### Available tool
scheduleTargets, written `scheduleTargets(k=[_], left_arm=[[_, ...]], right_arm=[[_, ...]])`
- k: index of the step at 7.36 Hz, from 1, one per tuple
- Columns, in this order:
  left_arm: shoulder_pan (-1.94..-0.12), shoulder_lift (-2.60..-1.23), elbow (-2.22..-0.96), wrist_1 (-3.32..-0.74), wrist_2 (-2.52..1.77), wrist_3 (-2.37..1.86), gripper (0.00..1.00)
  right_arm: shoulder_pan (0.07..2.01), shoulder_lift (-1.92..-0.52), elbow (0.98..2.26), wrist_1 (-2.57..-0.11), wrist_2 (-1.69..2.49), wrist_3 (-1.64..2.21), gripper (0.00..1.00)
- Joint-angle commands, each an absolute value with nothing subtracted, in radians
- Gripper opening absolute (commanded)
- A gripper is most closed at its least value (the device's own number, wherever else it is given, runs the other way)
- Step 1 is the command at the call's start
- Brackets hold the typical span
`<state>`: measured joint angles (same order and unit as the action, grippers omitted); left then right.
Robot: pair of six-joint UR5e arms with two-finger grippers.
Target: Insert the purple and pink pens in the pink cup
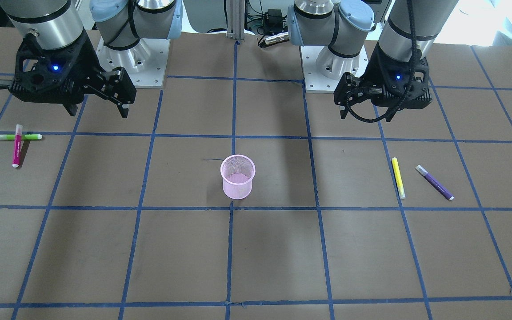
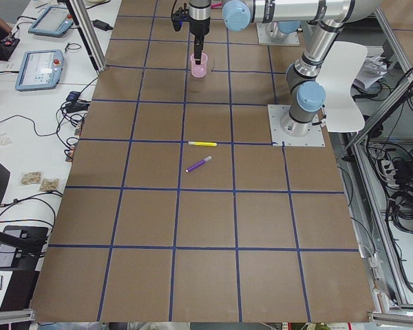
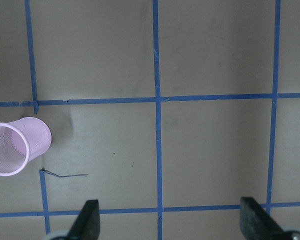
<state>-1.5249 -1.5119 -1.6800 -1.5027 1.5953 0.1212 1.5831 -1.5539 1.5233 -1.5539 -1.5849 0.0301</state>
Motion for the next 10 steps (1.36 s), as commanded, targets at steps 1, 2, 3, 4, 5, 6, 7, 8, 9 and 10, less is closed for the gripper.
scheduleTargets(k=[1,2,3,4,5,6,7,8,9,10], left_arm=[[-1.523,-1.511,-1.68,-1.503,1.595,0.121,1.0],[-1.522,-1.511,-1.68,-1.502,1.595,0.121,1.0],[-1.523,-1.509,-1.68,-1.502,1.595,0.121,1.0],[-1.522,-1.505,-1.68,-1.503,1.595,0.121,1.0],[-1.52,-1.503,-1.68,-1.503,1.595,0.121,1.0],[-1.52,-1.505,-1.68,-1.499,1.592,0.123,1.0],[-1.52,-1.503,-1.681,-1.503,1.595,0.121,1.0],[-1.519,-1.503,-1.681,-1.503,1.594,0.123,1.0],[-1.513,-1.505,-1.681,-1.511,1.595,0.133,1.0],[-1.503,-1.505,-1.681,-1.511,1.594,0.143,1.0]], right_arm=[[1.583,-1.554,1.525,-1.554,-1.586,0.029,1.0],[1.577,-1.549,1.529,-1.555,-1.588,0.023,1.0],[1.551,-1.542,1.525,-1.562,-1.604,-0.006,1.0],[1.489,-1.542,1.546,-1.552,-1.608,-0.109,1.0],[1.388,-1.542,1.593,-1.557,-1.602,-0.177,1.0],[1.283,-1.542,1.639,-1.562,-1.603,-0.217,1.0],[1.185,-1.543,1.661,-1.56,-1.63,-0.382,1.0],[1.073,-1.516,1.675,-1.625,-1.62,-0.465,1.0],[0.977,-1.421,1.727,-1.72,-1.617,-0.57,1.0],[0.916,-1.375,1.78,-1.794,-1.63,-0.722,1.0]])
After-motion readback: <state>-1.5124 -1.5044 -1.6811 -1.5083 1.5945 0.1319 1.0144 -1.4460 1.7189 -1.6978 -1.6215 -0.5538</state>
